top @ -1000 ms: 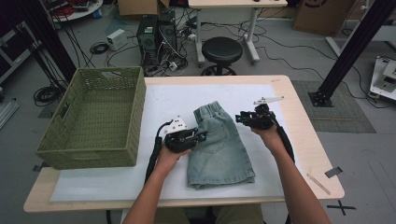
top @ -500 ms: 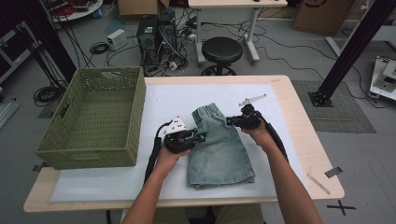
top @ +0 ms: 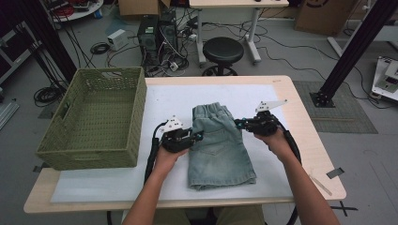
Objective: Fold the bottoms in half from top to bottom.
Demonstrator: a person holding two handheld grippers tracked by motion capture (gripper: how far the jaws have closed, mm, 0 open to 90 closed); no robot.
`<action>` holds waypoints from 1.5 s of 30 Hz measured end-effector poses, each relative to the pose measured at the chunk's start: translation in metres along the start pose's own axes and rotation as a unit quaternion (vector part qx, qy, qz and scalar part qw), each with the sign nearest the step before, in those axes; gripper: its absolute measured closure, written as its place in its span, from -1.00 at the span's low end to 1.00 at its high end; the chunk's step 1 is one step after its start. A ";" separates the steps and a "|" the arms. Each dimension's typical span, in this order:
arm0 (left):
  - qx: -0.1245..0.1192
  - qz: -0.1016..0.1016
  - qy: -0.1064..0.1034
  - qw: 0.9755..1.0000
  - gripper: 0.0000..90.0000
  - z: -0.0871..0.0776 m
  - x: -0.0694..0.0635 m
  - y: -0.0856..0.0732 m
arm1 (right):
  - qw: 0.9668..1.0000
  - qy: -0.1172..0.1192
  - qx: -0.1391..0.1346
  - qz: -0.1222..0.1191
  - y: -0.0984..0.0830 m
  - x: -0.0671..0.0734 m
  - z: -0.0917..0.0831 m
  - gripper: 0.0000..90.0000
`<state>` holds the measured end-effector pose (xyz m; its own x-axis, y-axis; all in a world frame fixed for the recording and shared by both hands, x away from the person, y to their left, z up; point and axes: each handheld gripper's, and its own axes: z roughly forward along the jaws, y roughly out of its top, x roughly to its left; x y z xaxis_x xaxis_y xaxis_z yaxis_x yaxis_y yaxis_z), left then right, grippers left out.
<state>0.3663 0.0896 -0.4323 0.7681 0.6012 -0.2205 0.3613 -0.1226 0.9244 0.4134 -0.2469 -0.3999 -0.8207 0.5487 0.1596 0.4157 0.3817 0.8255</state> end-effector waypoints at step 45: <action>-0.035 -0.028 -0.045 0.998 0.85 0.004 0.002 0.016 | 0.998 0.028 0.022 -0.052 -0.024 0.031 -0.018 0.88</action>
<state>0.3760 0.0854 -0.4188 0.7927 0.5324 -0.2971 0.3706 -0.0338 0.9282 0.3708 -0.2530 -0.4051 -0.8803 0.4629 0.1041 0.3420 0.4671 0.8154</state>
